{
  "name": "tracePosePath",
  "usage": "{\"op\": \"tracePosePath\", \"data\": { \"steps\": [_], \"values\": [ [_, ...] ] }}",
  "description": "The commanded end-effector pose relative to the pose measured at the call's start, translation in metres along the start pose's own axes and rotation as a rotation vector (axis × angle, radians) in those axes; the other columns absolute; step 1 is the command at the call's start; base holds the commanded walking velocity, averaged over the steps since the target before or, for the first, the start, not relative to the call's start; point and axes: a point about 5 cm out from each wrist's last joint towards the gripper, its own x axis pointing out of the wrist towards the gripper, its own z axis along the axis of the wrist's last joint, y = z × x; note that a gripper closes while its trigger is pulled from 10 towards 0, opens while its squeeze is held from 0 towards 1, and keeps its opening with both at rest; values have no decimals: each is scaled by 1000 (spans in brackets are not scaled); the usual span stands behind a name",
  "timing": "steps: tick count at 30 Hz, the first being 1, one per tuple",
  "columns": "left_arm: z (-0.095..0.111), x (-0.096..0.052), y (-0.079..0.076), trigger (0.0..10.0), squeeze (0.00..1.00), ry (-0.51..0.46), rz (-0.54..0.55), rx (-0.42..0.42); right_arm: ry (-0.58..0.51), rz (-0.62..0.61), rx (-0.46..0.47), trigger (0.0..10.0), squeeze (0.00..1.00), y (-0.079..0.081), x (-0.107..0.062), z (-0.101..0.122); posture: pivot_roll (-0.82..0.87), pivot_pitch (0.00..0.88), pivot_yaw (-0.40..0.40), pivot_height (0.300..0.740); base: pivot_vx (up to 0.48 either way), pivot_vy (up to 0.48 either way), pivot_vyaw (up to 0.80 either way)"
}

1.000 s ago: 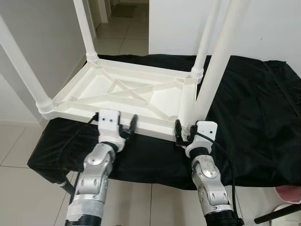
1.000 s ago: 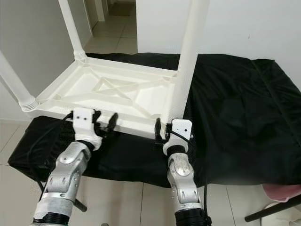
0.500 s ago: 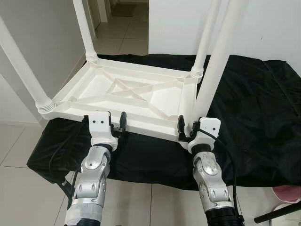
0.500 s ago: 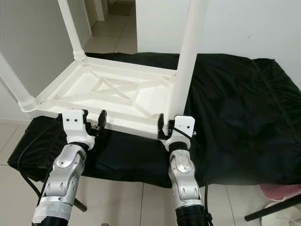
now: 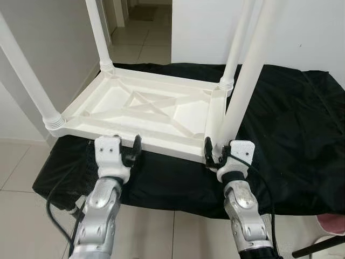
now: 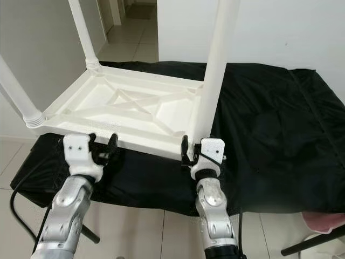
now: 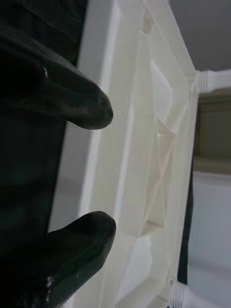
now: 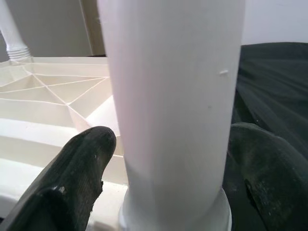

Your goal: Building children table

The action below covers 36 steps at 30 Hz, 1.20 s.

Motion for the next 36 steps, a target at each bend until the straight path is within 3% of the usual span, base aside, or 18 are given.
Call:
{"op": "tracePosePath", "data": {
  "steps": [1, 7, 11, 18, 36],
  "values": [
    [0, -3, -5, 10000, 0, 1, -39, -24, 11, 19, -6, 10000, 0, 2, -3, -1, -13, 4, 36, 740, 0, 0, 0],
    [2, -9, -5, 10000, 0, 2, -53, -27, 19, 7, 7, 10000, 0, -1, -7, 0, -15, 9, 37, 740, 0, 0, 0],
    [8, -17, -4, 10000, 0, -1, -99, 18, 1, 3, 29, 10000, 0, -5, -10, 10, -30, 18, 43, 740, 0, 0, 0],
    [11, -22, -10, 10000, 0, 11, -142, -9, -13, 10, 4, 10000, 0, -10, -16, 12, -40, 27, 51, 740, 0, 0, 0],
    [12, -14, -19, 10000, 0, 17, -189, 0, 7, 48, 13, 10000, 0, 3, -13, 9, -28, 32, 44, 740, 0, 0, 0]
  ]
}}
